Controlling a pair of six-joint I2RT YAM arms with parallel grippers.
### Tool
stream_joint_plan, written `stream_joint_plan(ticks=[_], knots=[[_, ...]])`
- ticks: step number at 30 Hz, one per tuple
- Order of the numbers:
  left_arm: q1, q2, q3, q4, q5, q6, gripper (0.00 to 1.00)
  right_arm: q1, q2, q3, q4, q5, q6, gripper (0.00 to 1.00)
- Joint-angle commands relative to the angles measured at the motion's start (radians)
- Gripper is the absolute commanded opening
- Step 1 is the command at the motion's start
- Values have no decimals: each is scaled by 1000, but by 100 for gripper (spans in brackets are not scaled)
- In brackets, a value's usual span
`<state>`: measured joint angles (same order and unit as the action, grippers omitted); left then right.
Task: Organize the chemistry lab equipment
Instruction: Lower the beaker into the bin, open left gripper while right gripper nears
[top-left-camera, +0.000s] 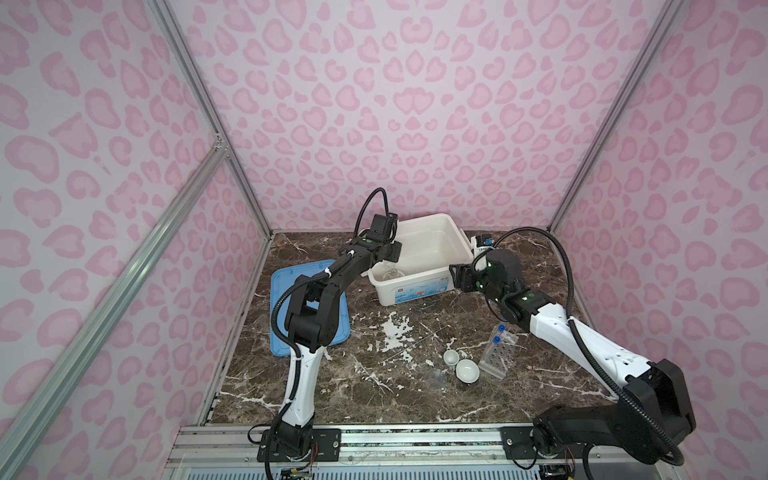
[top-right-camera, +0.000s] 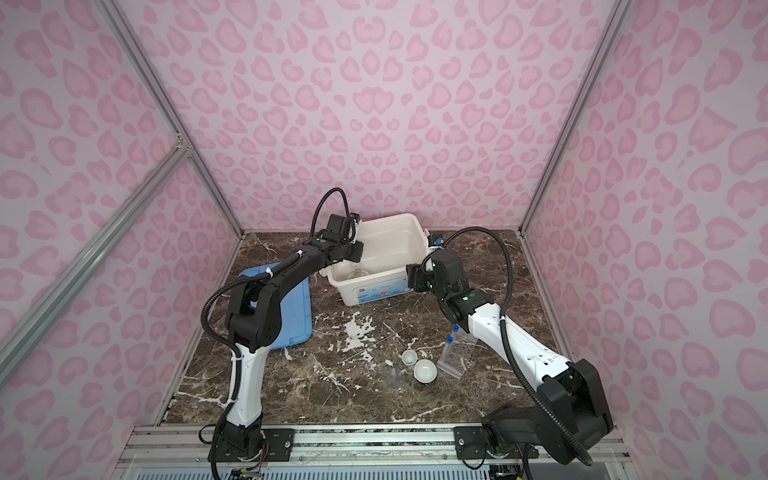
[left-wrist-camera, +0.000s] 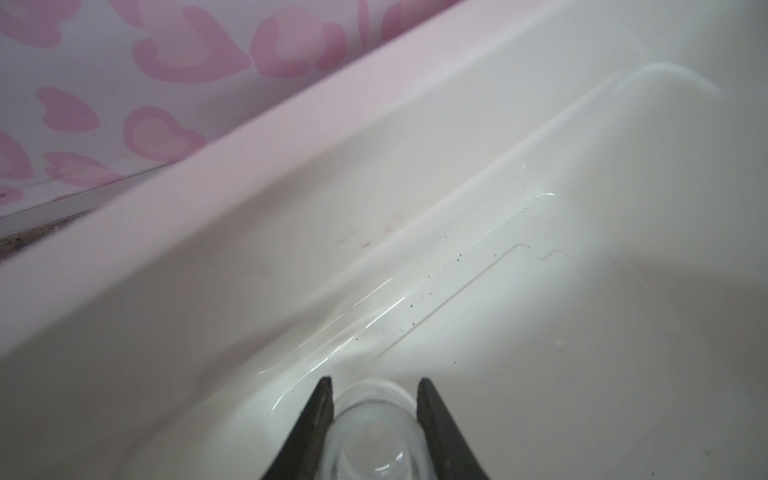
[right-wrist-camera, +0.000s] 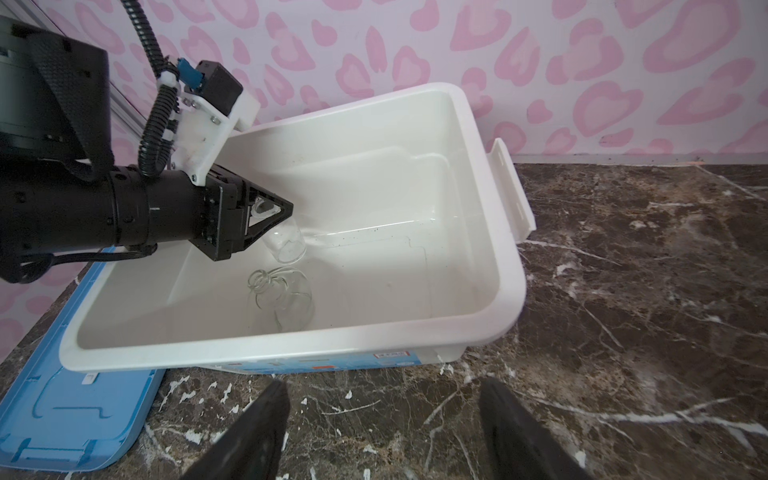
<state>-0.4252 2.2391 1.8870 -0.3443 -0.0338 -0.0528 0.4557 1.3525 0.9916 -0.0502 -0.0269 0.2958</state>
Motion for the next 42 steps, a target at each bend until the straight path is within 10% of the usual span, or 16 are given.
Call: stream_joint_plan(ticks=[1, 30, 42], knots=[[0, 24, 34, 16, 11, -2, 23, 0, 8, 5, 10, -2, 2, 74], [0, 83, 59, -90, -49, 8, 26, -1, 23, 10, 10, -13, 3, 74], [0, 48, 58, -96, -24, 3, 59, 0, 5, 8, -3, -11, -2, 74]])
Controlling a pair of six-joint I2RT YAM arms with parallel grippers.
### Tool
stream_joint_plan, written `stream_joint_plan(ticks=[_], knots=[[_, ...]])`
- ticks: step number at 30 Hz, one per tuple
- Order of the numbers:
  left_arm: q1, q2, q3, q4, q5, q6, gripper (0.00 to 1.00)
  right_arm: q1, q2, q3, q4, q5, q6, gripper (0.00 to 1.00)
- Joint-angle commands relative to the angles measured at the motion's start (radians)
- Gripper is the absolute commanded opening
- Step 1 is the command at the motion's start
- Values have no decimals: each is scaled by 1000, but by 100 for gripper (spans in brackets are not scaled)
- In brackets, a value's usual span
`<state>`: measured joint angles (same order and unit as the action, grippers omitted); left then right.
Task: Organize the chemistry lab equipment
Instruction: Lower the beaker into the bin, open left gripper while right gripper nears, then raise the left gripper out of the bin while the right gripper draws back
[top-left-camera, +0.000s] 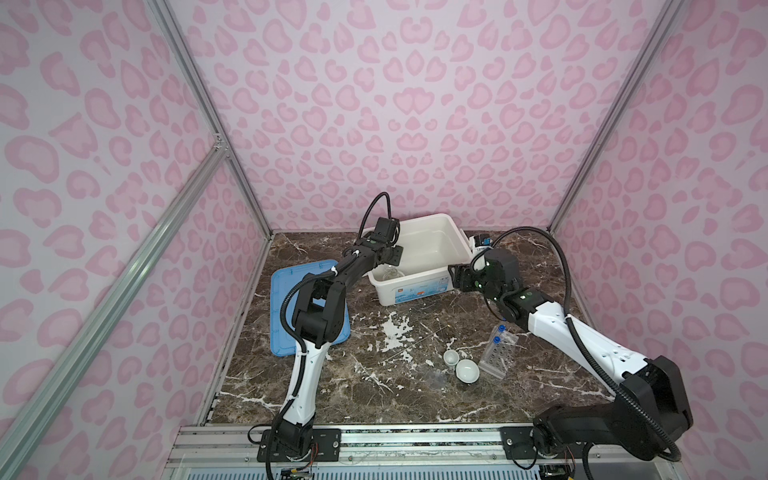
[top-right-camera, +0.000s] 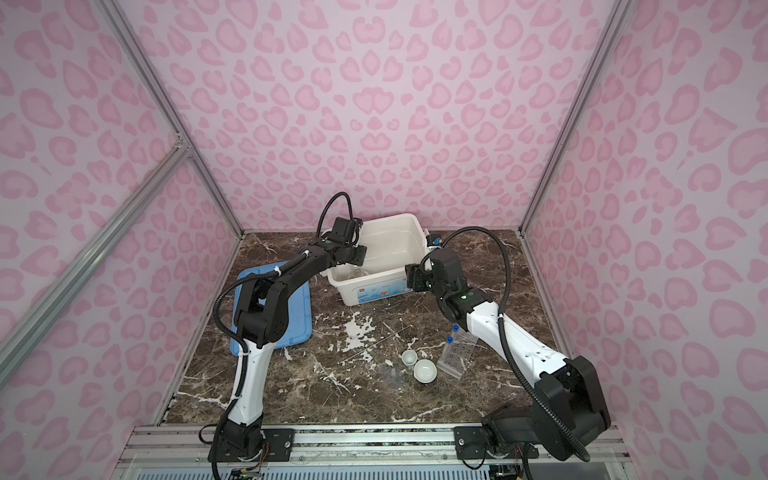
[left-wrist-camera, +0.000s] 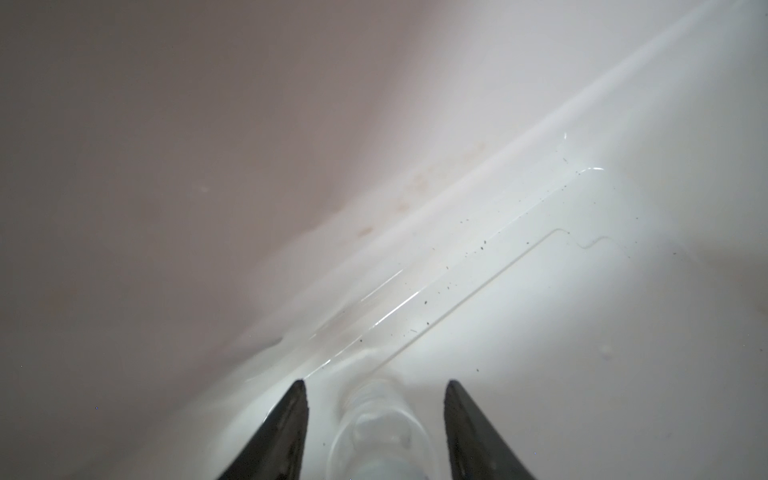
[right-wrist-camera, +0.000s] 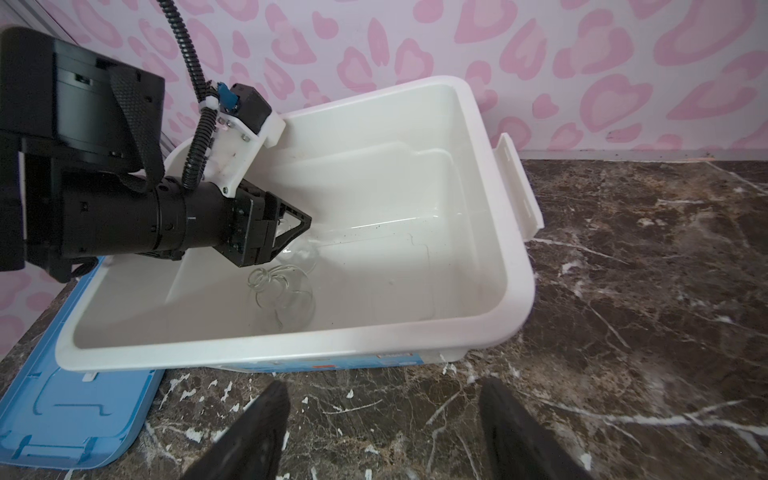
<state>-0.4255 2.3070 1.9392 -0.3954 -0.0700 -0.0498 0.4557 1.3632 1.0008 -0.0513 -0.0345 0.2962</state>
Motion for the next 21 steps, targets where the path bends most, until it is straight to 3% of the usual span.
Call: stream_joint_plan(ticks=[1, 17, 21], knots=[[0, -23, 5, -45, 13, -1, 60, -1, -8, -1, -2, -4, -2, 74], [-16, -168, -18, -37, -19, -3, 85, -1, -107, -42, -48, 31, -17, 74], [-28, -251, -82, 4, -44, 5, 93, 3, -122, -20, -131, -17, -53, 73]])
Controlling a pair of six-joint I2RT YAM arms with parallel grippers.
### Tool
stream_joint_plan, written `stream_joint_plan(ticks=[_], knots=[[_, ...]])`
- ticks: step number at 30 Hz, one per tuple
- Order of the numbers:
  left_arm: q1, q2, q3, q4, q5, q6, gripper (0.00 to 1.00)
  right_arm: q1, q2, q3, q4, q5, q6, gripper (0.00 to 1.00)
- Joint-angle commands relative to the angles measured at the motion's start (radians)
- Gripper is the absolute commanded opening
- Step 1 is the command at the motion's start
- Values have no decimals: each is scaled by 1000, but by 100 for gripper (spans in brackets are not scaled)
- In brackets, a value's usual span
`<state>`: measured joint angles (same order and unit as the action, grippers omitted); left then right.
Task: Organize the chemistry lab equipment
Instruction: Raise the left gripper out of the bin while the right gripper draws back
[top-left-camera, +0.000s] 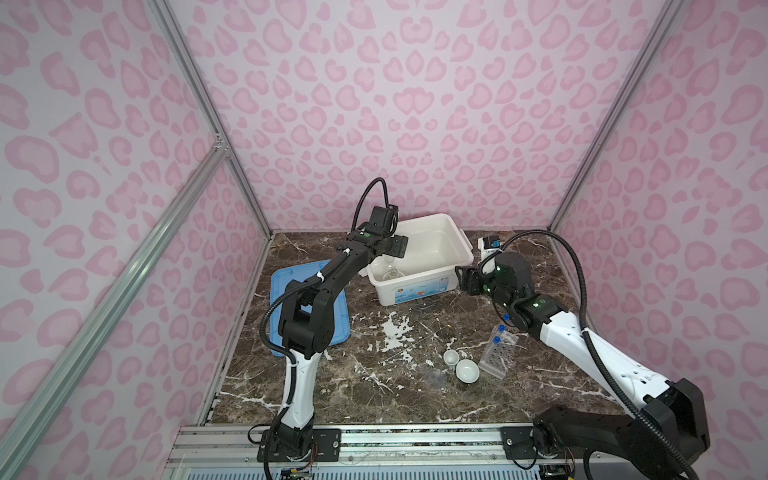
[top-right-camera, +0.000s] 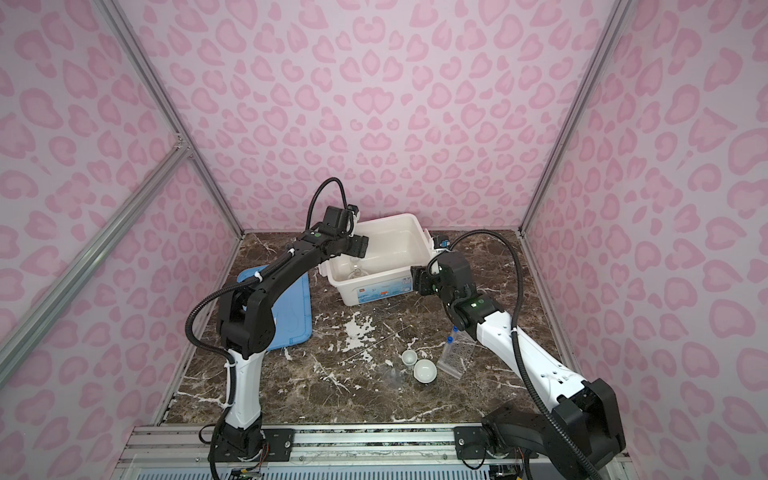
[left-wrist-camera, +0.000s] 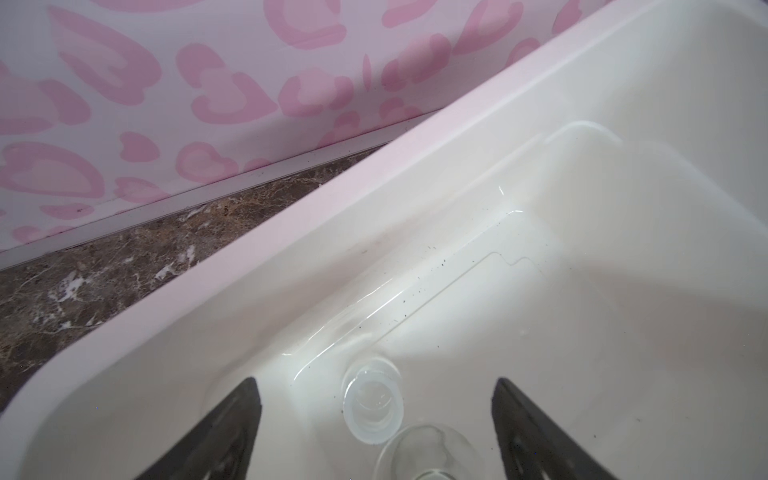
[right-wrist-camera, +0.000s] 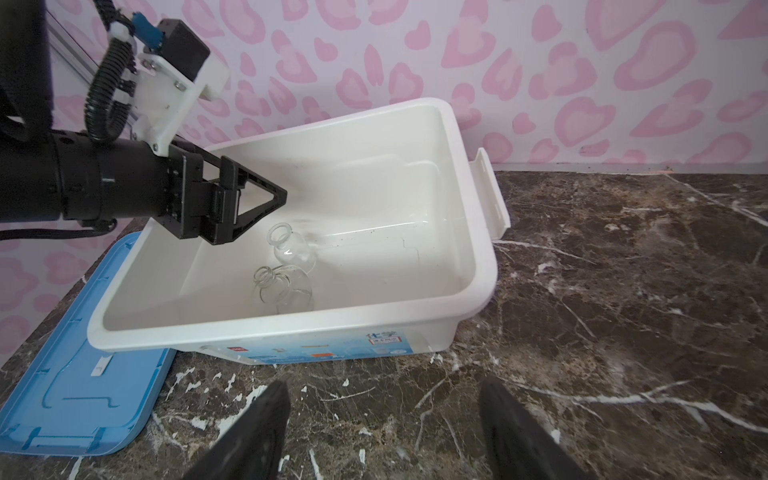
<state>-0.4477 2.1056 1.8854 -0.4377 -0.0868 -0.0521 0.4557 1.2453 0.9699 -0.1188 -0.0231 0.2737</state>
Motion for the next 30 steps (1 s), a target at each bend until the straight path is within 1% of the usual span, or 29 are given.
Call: stream_joint_plan(ticks=[1, 2, 7, 11, 12, 16, 20, 26, 30], knots=[[-11, -73, -50, 60, -35, 11, 97, 6, -8, 16, -82, -28, -38, 73], [-18, -102, -79, 80, -50, 14, 98, 11, -17, 13, -100, -23, -46, 73], [-56, -250, -226, 167, -80, 48, 98, 15, -78, -28, -102, 4, -46, 73], [-95, -383, -354, 218, -77, 72, 98, 15, -113, -49, -99, 6, -38, 73], [-111, -419, -391, 236, -93, 79, 98, 15, -119, -53, -99, 8, -37, 73], [-157, -537, -501, 251, -123, 58, 98, 14, -136, -67, -103, 9, -32, 73], [-208, -641, -629, 253, -98, 42, 98, 15, -157, -86, -105, 9, -32, 73], [-331, -721, -753, 223, -128, 85, 100, 13, -179, -97, -113, 12, -32, 73], [-374, -738, -835, 216, -97, 96, 95, 14, -188, -100, -113, 14, -33, 73]])
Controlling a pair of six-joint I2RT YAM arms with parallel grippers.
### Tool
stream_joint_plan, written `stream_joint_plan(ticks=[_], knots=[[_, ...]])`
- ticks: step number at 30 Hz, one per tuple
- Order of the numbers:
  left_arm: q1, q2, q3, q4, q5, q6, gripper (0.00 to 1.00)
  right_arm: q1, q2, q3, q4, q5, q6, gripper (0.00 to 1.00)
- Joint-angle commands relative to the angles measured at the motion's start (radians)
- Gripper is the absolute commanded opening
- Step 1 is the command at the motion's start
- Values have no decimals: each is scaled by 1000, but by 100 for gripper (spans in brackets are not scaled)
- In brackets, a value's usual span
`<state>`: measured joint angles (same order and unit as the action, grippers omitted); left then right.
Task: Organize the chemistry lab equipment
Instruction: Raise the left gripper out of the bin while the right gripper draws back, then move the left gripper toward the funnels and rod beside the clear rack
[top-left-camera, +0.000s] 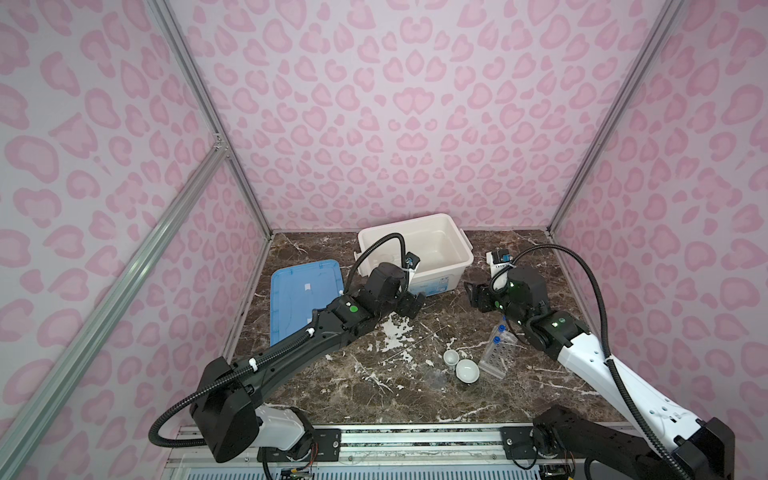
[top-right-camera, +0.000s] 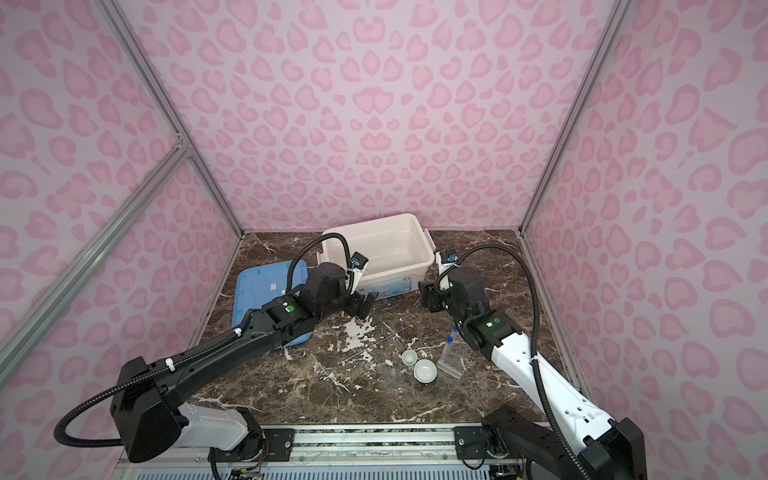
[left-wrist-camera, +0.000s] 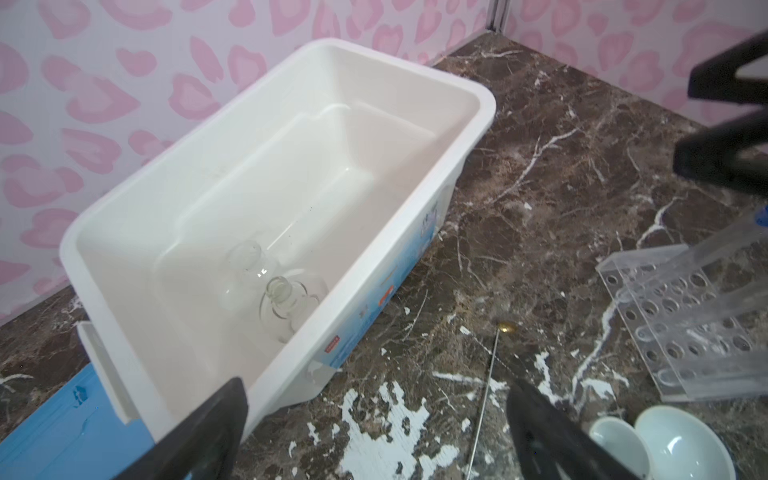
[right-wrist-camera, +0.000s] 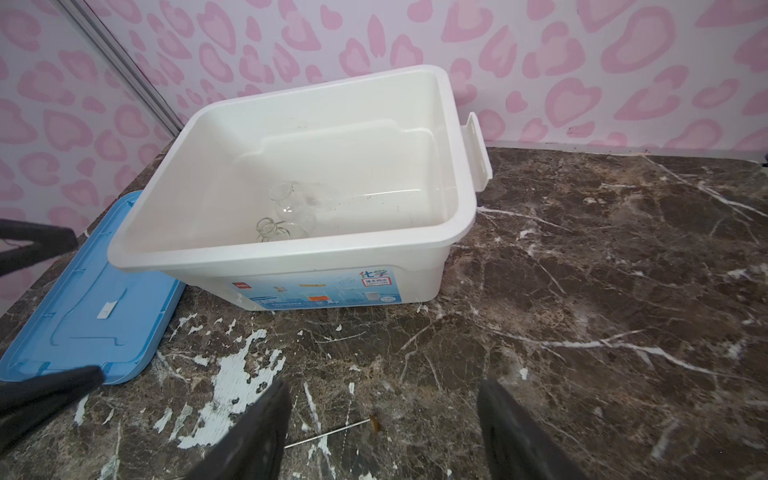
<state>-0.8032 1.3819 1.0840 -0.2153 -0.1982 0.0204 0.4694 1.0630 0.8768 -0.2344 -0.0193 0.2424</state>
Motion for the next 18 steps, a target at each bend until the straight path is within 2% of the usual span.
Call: stream_joint_plan(ticks=[1, 11, 18], knots=[[-26, -14, -47, -13, 20, 23, 95, -1, -8, -8, 3, 11, -2, 73], [-53, 68, -160, -67, 76, -13, 79, -2, -17, -9, 2, 16, -5, 73], [-53, 188, -173, -72, 109, -37, 64, -2, -11, -6, 9, 14, -2, 73]])
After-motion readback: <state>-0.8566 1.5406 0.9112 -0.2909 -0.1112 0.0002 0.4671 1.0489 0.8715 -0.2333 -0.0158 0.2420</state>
